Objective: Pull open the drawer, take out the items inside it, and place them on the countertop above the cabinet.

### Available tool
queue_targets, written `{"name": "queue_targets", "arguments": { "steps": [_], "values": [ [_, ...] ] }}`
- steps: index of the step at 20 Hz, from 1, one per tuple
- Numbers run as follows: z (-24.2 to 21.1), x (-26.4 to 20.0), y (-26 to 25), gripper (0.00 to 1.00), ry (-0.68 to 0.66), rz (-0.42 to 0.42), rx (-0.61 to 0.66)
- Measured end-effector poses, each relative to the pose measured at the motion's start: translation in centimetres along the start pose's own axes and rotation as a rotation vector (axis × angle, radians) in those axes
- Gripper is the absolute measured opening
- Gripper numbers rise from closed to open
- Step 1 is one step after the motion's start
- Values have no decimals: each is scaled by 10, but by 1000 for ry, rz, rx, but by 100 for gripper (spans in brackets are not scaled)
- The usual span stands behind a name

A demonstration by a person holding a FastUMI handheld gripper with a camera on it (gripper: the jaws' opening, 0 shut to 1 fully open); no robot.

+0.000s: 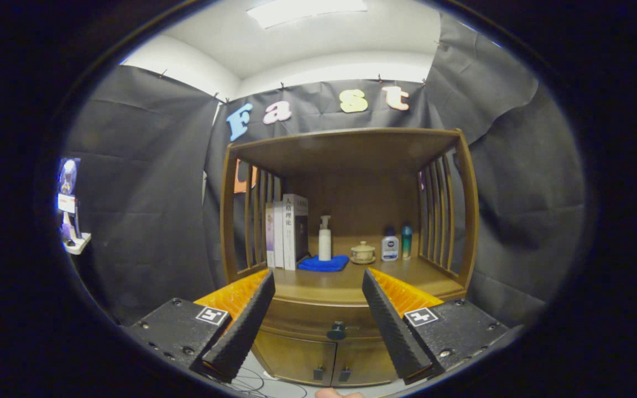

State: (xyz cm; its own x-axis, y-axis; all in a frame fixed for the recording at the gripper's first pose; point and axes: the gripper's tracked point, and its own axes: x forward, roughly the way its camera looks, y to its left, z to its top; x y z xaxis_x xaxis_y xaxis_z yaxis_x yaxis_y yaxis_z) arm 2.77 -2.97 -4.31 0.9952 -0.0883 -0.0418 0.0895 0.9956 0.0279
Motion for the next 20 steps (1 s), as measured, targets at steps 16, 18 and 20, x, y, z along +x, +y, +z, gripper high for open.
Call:
{"name": "queue_targets", "arguments": {
  "steps": [16, 18, 20],
  "values": [
    [-143, 92, -31, 97, 215, -82, 32],
    [-158, 102, -38, 96, 237, -103, 43],
    [-170, 112, -37, 91, 256, -103, 55]
  ]
}}
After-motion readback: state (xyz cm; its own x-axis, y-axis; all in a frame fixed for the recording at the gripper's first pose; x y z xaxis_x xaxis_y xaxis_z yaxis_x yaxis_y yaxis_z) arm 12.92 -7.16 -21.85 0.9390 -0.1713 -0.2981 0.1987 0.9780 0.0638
